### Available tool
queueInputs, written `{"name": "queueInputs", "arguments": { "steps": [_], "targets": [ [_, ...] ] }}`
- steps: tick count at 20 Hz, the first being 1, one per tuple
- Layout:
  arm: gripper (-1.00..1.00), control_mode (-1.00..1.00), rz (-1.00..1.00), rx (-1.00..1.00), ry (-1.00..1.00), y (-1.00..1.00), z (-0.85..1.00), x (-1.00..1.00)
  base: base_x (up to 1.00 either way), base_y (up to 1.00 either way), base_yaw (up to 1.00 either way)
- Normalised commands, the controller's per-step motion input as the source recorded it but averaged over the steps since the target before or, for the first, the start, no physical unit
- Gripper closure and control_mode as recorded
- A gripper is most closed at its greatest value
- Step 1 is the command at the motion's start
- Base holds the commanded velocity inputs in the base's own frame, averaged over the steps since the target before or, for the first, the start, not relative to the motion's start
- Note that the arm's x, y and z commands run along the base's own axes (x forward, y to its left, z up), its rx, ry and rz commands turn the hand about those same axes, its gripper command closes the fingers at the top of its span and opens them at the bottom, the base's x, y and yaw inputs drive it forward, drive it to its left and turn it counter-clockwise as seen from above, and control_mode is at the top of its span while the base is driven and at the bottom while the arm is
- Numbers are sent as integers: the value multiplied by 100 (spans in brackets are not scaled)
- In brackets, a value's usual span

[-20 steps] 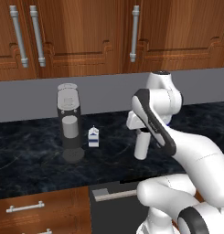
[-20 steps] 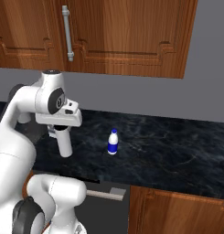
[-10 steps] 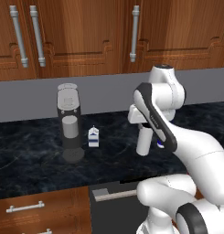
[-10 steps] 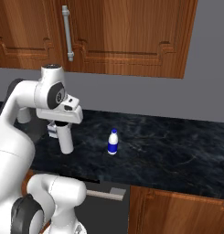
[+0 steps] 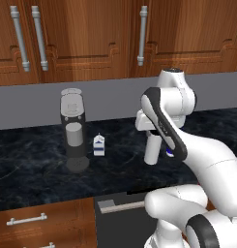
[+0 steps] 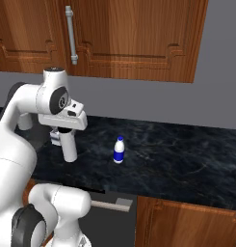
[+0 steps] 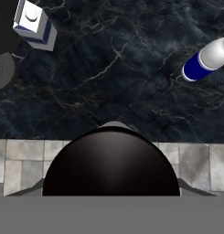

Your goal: Move the drinks to the dining counter.

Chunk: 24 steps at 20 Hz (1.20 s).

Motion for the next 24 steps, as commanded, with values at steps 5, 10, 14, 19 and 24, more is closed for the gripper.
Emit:
{"name": "queueInputs", "arguments": {
  "steps": [5, 10, 14, 19, 24],
  "targets": [
    [100, 100, 0, 0, -1, 0, 0, -6, -54, 1, 0],
    [100, 100, 0, 0, 0, 0, 0, 0, -100, 7, 0],
    [100, 100, 0, 0, 0, 0, 0, 0, -48, 0, -37],
    [100, 100, 0, 0, 0, 0, 0, 0, 0, 2, -98],
    [100, 100, 0, 0, 0, 0, 0, 0, 0, 2, -100]
  ]
}}
